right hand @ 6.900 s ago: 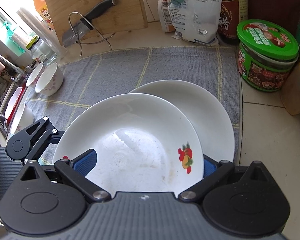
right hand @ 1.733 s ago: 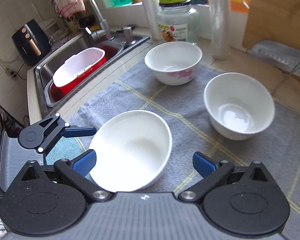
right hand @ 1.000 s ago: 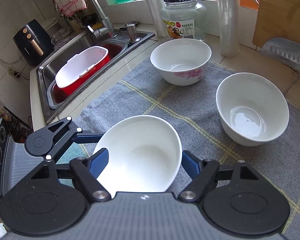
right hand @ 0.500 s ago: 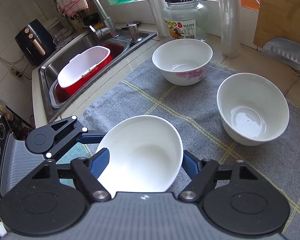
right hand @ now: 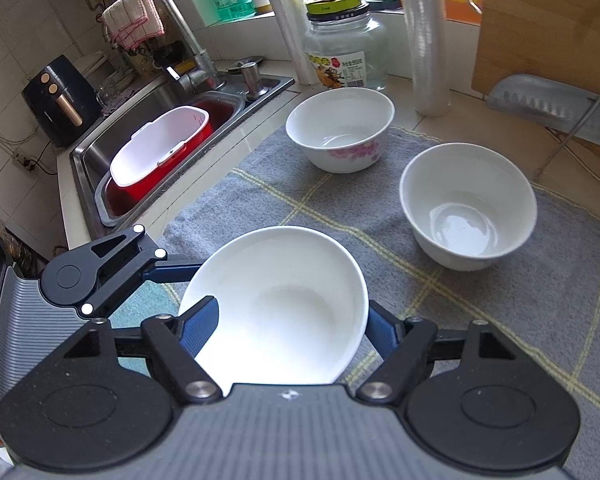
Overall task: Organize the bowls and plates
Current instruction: 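Lift the white bowl by its rim and carry it with the right gripper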
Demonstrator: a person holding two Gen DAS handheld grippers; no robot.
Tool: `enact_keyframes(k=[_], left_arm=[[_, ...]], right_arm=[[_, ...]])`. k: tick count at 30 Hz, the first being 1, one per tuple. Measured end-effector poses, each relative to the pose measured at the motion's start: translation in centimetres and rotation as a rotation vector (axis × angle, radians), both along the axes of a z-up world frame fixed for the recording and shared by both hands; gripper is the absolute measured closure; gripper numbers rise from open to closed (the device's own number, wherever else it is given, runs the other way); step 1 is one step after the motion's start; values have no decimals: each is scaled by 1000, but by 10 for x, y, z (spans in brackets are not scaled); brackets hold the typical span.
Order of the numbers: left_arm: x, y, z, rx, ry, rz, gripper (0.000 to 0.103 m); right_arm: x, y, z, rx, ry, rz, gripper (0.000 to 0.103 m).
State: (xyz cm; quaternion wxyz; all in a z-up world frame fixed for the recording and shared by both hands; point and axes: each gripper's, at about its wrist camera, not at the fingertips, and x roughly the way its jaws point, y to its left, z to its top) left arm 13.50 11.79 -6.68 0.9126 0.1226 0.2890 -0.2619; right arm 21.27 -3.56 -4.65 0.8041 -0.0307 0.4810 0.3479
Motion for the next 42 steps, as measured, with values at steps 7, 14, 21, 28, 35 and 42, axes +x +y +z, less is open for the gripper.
enact_keyframes(k=[7, 14, 21, 28, 35, 42], left_arm=[[-2, -27, 5, -5, -6, -70, 11], [-2, -57, 5, -11, -4, -144, 11], [0, -83, 1, -16, 1, -197, 11], [5, -106, -10, -17, 15, -228, 11], [9, -119, -22, -19, 32, -249, 11], [12, -121, -31, -42, 45, -254, 11]], right_arm=[[-13, -33, 6, -1, -10, -68, 20], [-25, -72, 6, -12, -12, -143, 20], [-35, -104, 4, -18, -13, -201, 20], [-35, -126, -6, -41, -10, -240, 20], [-34, -142, -13, -43, 3, -271, 20], [-35, -145, -19, -56, 5, -270, 20]])
